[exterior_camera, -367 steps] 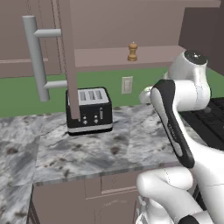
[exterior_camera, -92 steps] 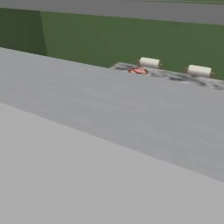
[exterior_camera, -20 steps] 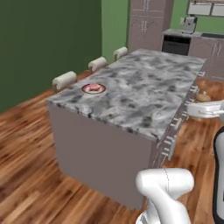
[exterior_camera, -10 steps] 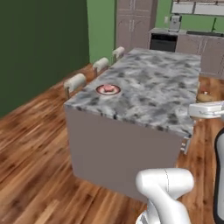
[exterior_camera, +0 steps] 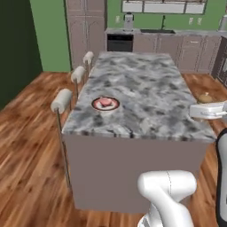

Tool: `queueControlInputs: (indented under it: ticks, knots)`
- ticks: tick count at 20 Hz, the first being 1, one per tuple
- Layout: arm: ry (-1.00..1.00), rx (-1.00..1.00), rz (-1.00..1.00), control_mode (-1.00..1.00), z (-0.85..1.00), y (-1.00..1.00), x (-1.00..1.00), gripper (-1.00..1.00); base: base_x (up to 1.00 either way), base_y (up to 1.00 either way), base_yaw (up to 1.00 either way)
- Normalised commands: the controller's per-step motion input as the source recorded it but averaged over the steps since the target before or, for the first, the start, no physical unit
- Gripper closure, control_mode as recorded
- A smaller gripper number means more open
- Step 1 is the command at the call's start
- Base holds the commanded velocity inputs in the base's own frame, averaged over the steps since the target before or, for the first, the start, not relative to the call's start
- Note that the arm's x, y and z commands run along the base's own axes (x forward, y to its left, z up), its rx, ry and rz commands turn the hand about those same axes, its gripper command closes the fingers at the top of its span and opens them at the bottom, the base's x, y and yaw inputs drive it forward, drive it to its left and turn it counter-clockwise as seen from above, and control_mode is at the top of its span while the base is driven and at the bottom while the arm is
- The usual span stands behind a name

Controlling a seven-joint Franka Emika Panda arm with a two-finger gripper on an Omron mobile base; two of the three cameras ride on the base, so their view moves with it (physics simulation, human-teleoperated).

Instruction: Retrieve the shaker from the cabinet and place it next the steak on a plate on the dining table.

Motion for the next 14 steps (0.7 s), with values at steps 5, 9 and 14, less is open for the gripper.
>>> queueControlInputs:
  ticks: [5,9,14]
  knots:
    - [0.00,0.00,0.00,1.00,0.00,0.00,0.00,1.00,0.04,1.00,-0.47]
    - [0.00,0.00,0.00,1.00,0.00,0.00,0.00,1.00,0.00,0.99,-0.42]
    - [0.00,0.00,0.00,1.00,0.00,0.00,0.00,1.00,0.42,0.75,-0.20]
